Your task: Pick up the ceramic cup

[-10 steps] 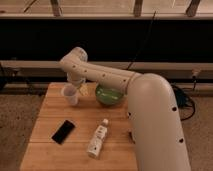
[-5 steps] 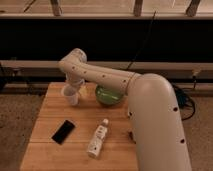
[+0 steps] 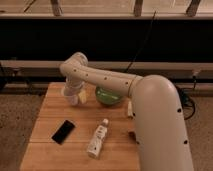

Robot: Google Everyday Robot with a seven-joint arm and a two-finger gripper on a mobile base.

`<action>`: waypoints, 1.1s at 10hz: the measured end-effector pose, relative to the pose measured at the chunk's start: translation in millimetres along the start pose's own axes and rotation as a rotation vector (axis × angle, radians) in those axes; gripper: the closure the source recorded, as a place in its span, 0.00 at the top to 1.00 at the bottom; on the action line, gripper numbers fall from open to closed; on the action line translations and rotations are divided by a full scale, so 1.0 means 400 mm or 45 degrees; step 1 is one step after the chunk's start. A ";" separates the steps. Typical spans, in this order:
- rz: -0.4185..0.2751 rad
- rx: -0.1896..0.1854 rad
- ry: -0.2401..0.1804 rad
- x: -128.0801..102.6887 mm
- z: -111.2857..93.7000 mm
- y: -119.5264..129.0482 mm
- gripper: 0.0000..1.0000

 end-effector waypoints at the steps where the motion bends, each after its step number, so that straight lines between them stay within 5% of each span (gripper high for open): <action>1: 0.005 -0.007 -0.012 0.003 0.012 0.008 0.80; 11: -0.084 -0.154 -0.091 0.004 0.089 0.016 0.80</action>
